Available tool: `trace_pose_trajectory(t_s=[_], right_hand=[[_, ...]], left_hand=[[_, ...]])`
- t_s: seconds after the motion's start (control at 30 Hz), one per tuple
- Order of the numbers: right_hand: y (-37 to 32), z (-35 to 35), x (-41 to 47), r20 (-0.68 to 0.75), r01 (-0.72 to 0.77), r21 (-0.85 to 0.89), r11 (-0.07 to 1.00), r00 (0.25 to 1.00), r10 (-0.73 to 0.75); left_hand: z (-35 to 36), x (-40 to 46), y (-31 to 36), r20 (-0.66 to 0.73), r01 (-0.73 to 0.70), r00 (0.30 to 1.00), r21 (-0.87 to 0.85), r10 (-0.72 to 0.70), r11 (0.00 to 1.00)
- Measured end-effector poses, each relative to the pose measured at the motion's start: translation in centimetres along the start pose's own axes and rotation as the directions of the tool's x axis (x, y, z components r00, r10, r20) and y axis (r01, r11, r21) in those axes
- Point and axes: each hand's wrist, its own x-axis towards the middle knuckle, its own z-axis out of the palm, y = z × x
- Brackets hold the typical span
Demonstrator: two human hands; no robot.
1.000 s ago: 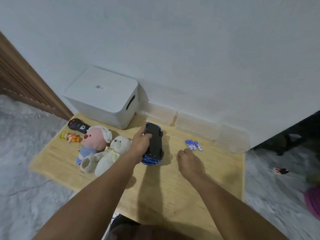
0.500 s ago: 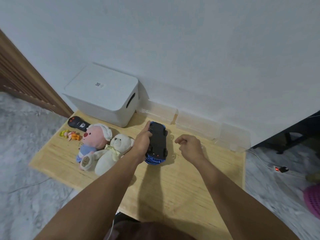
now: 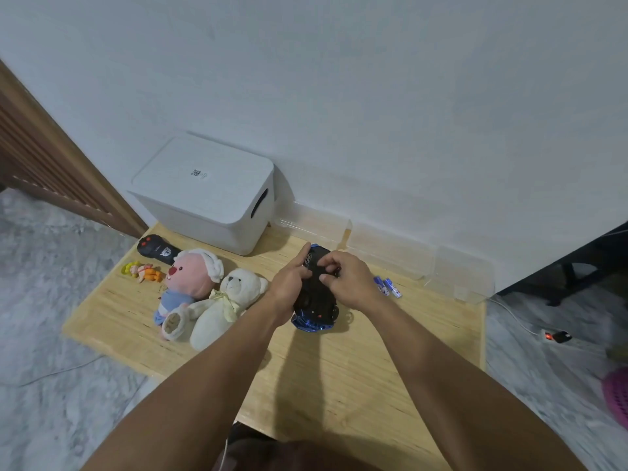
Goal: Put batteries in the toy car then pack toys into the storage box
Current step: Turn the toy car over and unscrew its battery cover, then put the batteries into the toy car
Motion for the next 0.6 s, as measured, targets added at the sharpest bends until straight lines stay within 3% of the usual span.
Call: trace_pose_trajectory(t_s=[0.33,0.47,0.6], right_hand=[[0.1,-2.0,0.5,0.012,0.043,0.124,0.991,0.999,-0.045],[1.4,-1.8,0.1,-0.177,-0.155,0.257,0.954,0.963,0.204],[3.3,0.5,0.0,-0.179,-0.365,0.296,0.883,0.887,0.426]], left_hand=[[-1.0,0.1,-0.4,-0.063,0.004,0.998,-0.006,-0.004,1.0],[-2.2,0.1,-0.5,-0.115,-0.011,0.993,-0.08,0.002,0.997],[-3.0,0.1,-0.7,-0.151,-0.04,0.988,-0.081,0.028,0.996]])
